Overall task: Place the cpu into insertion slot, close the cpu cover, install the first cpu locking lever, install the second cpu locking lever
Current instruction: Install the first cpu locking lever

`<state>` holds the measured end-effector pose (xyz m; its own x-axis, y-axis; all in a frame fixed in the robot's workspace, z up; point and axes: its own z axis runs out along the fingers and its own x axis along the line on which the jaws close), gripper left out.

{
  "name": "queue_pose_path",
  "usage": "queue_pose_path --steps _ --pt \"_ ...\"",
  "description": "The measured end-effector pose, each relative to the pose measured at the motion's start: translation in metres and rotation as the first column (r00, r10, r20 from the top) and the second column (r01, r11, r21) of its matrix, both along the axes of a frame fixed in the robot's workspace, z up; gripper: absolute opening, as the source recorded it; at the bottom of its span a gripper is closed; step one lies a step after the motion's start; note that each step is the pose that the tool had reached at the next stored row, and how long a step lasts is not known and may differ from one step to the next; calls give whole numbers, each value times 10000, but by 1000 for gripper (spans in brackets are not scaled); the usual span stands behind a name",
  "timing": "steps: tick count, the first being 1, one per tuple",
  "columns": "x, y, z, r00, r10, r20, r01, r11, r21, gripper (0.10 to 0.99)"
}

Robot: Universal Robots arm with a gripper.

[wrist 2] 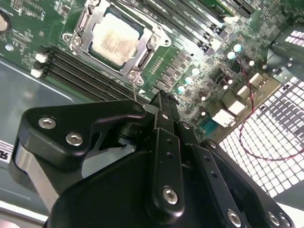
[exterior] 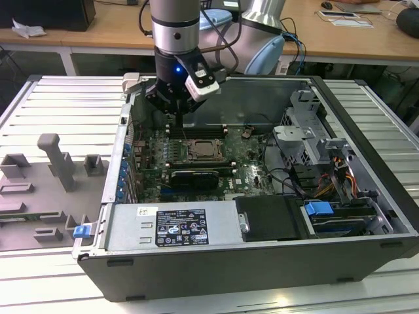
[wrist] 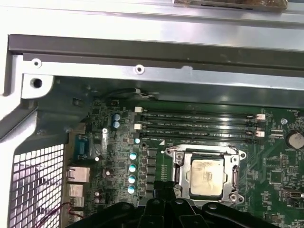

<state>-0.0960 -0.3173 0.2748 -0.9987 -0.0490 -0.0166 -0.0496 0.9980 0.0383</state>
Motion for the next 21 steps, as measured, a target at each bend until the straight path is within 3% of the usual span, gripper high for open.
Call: queue_pose_path --steps 6,12,16,21 --pt "-71 50 -27 10000 1 1 -1 10000 5 106" --pt "-99 189 -119 10000 2 2 -2 10000 6 106" --pt "-96 255 -134 10000 2 -1 -2 10000 5 106" --pt "-82 274 -139 10000 1 0 -1 10000 5 106"
